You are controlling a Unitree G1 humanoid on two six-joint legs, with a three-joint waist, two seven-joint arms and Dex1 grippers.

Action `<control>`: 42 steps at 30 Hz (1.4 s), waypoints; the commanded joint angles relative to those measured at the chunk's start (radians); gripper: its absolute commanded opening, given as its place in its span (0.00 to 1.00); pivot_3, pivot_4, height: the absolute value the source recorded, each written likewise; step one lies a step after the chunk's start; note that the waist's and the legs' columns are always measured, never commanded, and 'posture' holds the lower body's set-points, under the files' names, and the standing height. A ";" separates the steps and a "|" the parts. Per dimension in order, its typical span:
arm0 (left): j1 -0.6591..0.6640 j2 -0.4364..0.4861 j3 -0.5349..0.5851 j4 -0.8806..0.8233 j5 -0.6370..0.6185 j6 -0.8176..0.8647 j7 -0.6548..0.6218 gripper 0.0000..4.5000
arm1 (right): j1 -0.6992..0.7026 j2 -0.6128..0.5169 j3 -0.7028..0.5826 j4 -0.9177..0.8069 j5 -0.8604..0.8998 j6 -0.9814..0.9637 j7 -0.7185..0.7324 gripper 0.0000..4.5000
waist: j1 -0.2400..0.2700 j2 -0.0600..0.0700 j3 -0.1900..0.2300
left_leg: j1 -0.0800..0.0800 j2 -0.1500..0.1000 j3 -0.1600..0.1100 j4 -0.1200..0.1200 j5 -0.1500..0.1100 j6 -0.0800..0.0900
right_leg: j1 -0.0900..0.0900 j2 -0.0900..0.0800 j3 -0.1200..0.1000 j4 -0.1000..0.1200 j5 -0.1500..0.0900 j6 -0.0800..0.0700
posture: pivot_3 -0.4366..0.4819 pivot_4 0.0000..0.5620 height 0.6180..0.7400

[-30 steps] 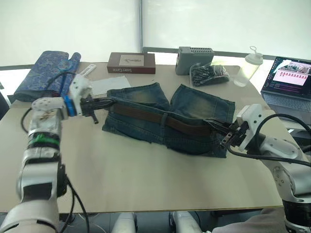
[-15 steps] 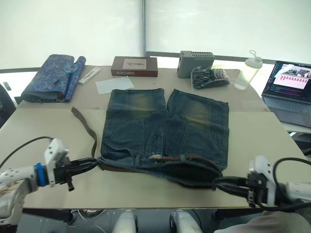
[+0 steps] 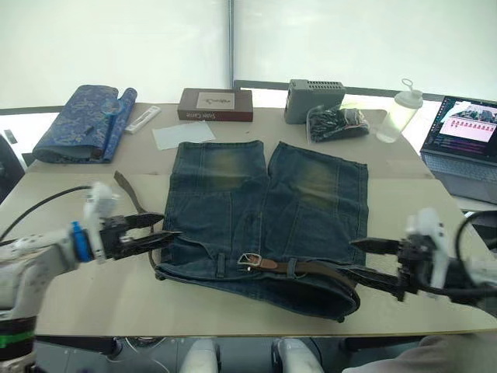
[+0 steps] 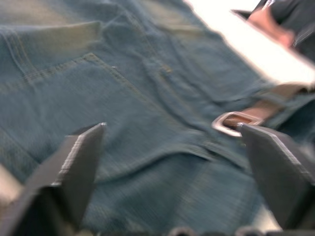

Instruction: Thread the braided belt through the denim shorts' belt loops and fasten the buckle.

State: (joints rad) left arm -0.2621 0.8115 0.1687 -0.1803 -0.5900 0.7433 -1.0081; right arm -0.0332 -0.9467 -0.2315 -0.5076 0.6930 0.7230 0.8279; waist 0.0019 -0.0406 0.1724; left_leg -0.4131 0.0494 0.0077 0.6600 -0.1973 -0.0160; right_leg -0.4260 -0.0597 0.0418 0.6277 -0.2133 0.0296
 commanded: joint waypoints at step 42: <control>-0.343 -0.113 -0.463 0.586 0.653 -0.624 -0.007 0.29 | -0.545 0.046 0.651 0.619 -0.920 -0.319 0.141 0.00 | 0.012 0.001 -0.019 | 0.012 0.000 0.011 0.001 -0.011 0.001 | 0.005 -0.004 0.004 0.003 -0.006 0.002 | 0.48 0.27 0.82</control>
State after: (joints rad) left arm -0.5788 0.6866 -0.2935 0.3295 -0.0059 0.1360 -1.0630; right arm -0.5613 -0.8939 0.4257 0.0601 -0.1788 0.4181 0.9995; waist 0.0143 -0.0394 0.1536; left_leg -0.4021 0.0498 0.0183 0.6612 -0.2031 -0.0080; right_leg -0.4210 -0.0631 0.0455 0.6321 -0.2169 0.0321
